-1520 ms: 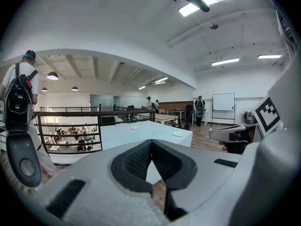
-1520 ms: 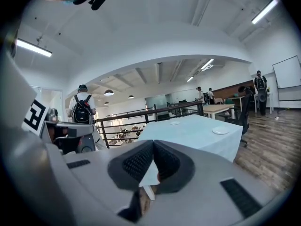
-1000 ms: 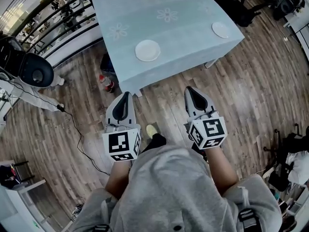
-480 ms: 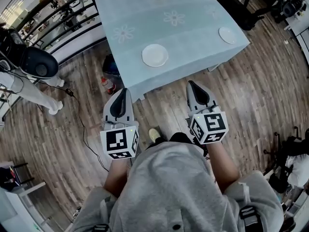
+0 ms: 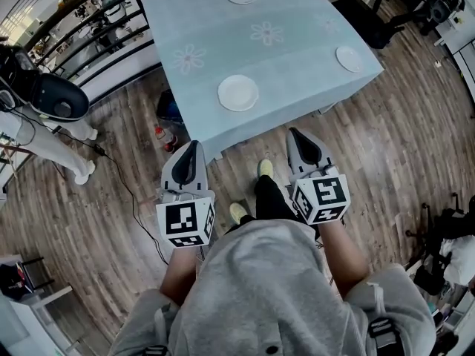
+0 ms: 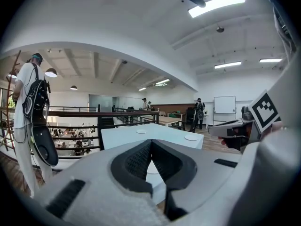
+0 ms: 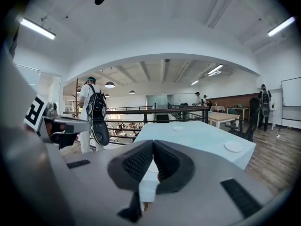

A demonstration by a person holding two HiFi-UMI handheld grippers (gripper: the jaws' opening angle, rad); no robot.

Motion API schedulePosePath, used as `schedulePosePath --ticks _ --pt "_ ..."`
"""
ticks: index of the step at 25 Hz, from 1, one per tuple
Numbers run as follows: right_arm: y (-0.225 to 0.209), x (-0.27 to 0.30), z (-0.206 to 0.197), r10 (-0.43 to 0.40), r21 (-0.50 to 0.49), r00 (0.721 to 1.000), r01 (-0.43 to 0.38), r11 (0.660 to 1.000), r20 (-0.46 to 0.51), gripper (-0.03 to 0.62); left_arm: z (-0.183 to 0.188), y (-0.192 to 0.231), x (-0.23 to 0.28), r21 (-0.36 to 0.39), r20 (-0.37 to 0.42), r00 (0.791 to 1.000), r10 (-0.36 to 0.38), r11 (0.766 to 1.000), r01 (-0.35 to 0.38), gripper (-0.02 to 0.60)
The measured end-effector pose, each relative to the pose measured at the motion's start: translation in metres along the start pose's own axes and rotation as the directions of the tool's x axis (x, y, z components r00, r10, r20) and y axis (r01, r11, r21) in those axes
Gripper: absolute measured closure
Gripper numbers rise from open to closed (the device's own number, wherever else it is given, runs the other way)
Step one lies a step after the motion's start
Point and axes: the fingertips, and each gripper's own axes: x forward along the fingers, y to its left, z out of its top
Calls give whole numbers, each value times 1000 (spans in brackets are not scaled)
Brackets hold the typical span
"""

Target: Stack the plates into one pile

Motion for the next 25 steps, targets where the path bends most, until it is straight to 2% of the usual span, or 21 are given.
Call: schedulePosePath --ticks 4,13,25 --pt "-8 6 -4 -10 -3 1000 10 1000 -4 568 0 -1 7 1 7 1000 -6 1000 6 565" --pt "-27 37 17 0 -18 1000 0 1000 28 568 17 16 29 -6 35 999 35 999 -35 565" --pt "-66 102 25 18 -13 1000 -18 1000 3 568 31 27 101 1 19 999 41 999 -41 565"
